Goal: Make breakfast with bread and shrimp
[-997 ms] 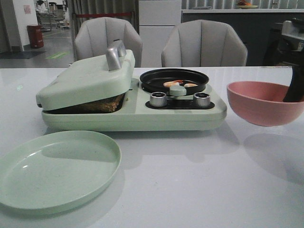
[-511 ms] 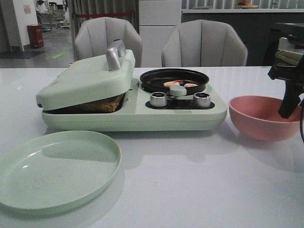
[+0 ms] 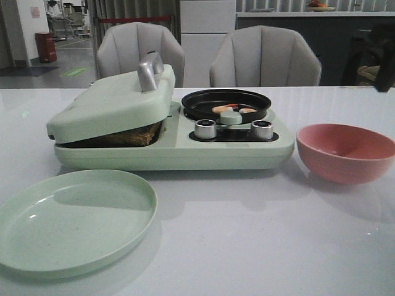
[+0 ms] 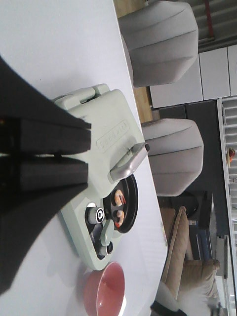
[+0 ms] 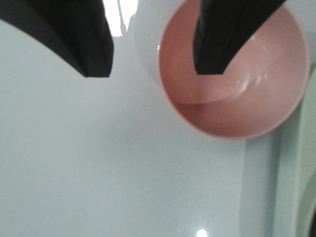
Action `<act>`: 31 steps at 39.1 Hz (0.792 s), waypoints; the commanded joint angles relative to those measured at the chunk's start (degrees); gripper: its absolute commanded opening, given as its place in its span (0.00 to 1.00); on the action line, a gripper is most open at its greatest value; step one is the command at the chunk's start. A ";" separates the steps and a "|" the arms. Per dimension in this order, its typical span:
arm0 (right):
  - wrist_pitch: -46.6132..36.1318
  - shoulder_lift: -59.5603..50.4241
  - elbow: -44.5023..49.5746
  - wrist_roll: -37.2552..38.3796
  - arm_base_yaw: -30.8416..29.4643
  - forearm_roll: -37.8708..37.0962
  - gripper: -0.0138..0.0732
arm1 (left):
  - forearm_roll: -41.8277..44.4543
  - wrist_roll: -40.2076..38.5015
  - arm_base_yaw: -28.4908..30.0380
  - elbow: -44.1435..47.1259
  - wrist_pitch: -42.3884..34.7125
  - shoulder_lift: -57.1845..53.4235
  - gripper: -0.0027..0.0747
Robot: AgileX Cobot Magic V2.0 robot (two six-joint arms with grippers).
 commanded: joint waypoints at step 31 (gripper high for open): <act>-35.85 -51.70 39.42 -3.98 10.73 0.40 0.70 | -0.96 -0.57 -0.54 -1.59 -4.68 0.58 0.18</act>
